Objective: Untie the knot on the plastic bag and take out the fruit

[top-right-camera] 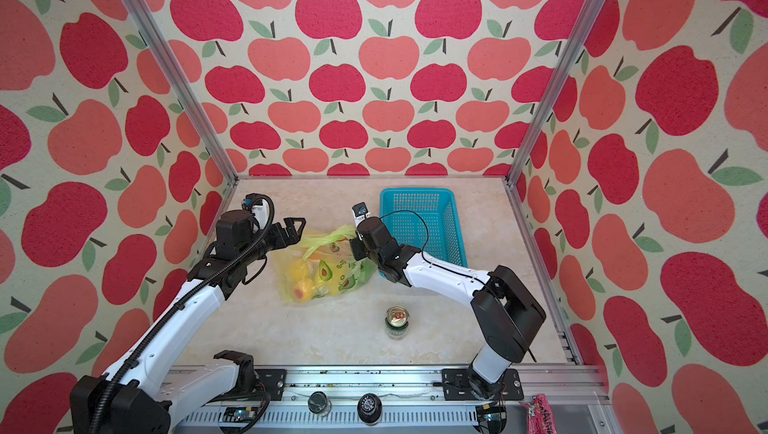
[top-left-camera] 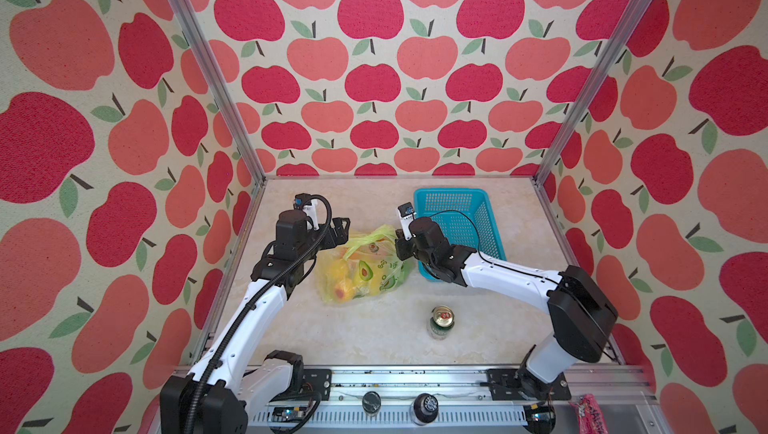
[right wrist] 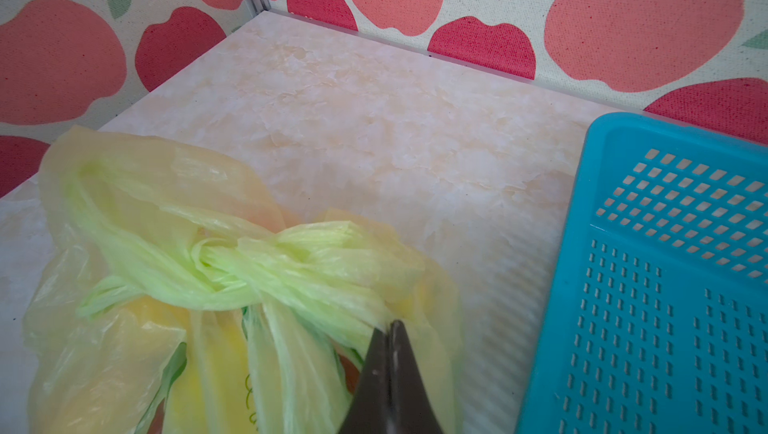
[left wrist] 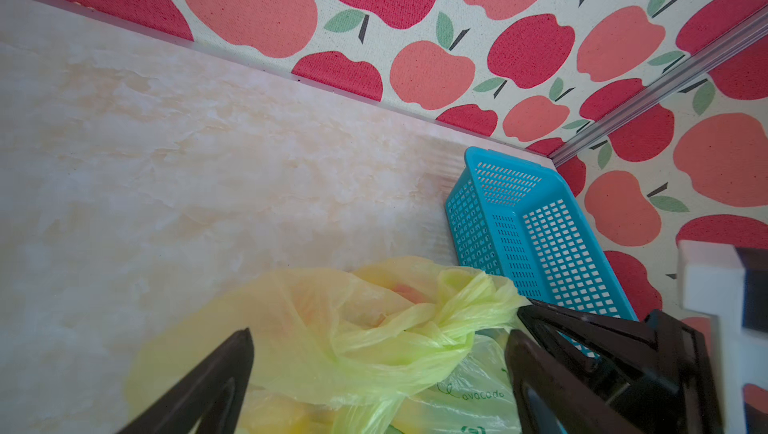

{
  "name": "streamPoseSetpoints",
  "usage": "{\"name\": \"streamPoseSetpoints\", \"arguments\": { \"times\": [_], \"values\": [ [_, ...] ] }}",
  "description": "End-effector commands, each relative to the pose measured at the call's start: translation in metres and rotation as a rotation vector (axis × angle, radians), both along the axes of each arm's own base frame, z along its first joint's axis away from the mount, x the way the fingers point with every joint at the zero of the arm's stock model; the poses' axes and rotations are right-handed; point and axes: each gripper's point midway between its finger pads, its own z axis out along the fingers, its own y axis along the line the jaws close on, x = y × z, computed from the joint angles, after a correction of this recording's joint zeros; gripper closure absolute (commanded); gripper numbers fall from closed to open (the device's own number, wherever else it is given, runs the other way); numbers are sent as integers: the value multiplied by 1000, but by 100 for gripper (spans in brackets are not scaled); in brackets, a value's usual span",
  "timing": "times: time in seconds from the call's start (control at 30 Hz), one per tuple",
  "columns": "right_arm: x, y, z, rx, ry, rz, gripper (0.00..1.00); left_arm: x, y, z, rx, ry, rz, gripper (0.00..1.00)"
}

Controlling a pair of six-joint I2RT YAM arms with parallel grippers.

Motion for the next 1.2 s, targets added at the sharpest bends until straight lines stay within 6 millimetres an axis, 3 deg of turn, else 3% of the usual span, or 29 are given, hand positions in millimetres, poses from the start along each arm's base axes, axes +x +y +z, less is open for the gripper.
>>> {"name": "streamPoseSetpoints", "arguments": {
  "times": [0.0, 0.3, 0.47, 0.63, 0.87, 1.03, 1.17],
  "values": [
    [2, -6, 15, 47, -20, -26, 98, -10, -7, -7, 4, 103, -15, 5],
    [6, -11, 11, 28, -31, -49, 97, 4, -41, -40, 136, 271, -78, 10],
    [14, -15, 4, 35, -9, -67, 98, -5, -49, -30, 164, 263, -87, 10],
    [19, -16, 2, 38, -2, -77, 99, -18, -53, -10, 102, 189, -68, 8],
    [31, -21, -5, 18, 12, -137, 100, -29, -62, 0, -17, 157, -53, 7],
    [35, -23, -8, 11, 18, -161, 100, -29, -69, -7, -76, 162, -25, 5],
    [34, -25, -7, 11, 17, -166, 100, -28, -53, -21, -105, 219, 106, 4]
  ]
}}
